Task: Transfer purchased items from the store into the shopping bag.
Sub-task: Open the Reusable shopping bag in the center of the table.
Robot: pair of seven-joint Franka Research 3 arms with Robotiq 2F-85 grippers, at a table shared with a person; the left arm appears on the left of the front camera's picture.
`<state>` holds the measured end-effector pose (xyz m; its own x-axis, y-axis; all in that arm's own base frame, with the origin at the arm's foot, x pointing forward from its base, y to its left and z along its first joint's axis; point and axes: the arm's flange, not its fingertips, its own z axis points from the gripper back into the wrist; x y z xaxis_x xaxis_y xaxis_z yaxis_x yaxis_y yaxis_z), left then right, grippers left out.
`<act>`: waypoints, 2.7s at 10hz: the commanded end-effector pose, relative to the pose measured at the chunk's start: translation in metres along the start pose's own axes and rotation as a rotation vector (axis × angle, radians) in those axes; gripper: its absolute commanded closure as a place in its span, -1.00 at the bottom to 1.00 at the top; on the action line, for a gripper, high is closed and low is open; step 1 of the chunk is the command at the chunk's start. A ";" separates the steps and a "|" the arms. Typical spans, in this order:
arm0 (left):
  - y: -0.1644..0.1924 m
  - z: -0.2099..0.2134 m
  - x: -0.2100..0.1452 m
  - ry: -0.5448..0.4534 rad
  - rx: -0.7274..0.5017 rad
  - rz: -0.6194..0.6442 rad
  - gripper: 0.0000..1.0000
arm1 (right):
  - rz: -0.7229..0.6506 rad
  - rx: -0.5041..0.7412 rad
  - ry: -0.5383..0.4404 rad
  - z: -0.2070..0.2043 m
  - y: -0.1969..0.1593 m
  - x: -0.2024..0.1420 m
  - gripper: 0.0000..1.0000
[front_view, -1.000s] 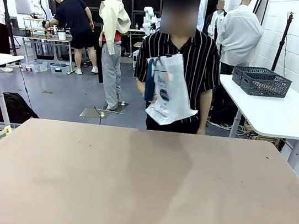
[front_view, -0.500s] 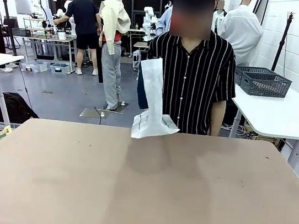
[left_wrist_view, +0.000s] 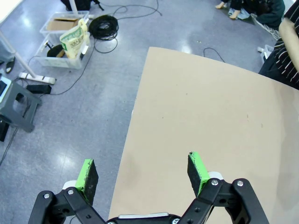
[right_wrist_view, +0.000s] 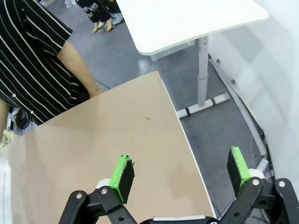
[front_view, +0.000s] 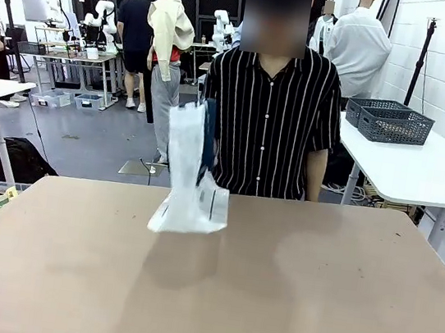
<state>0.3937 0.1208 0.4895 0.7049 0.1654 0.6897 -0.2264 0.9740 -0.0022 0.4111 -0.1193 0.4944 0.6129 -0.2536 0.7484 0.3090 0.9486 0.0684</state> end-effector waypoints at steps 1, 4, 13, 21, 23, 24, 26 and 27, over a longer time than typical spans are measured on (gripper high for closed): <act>0.002 0.000 0.000 0.002 0.001 0.004 -1.00 | 0.007 -0.007 0.000 0.001 0.001 0.000 -1.00; 0.002 0.000 0.000 0.002 0.001 0.004 -1.00 | 0.007 -0.007 0.000 0.001 0.001 0.000 -1.00; 0.002 0.000 0.000 0.002 0.001 0.004 -1.00 | 0.007 -0.007 0.000 0.001 0.001 0.000 -1.00; -0.093 0.022 0.043 -0.169 -0.366 -0.139 -1.00 | 0.040 0.193 0.057 0.031 0.099 0.019 -1.00; -0.139 0.018 0.042 -0.140 -0.481 -0.232 -1.00 | 0.105 0.326 0.120 0.049 0.151 0.009 -1.00; -0.153 0.012 0.041 -0.135 -0.506 -0.234 -1.00 | 0.157 0.367 0.126 0.053 0.170 0.002 -1.00; -0.170 0.037 0.032 -0.143 -0.446 -0.214 -1.00 | 0.126 0.313 0.093 0.058 0.175 0.003 -1.00; -0.170 0.037 0.032 -0.143 -0.446 -0.214 -1.00 | 0.126 0.313 0.093 0.058 0.175 0.003 -1.00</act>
<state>0.4332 -0.0514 0.5321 0.6079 -0.0513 0.7924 0.2632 0.9545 -0.1402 0.4225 0.0710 0.5452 0.7145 -0.1045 0.6918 -0.0363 0.9819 0.1858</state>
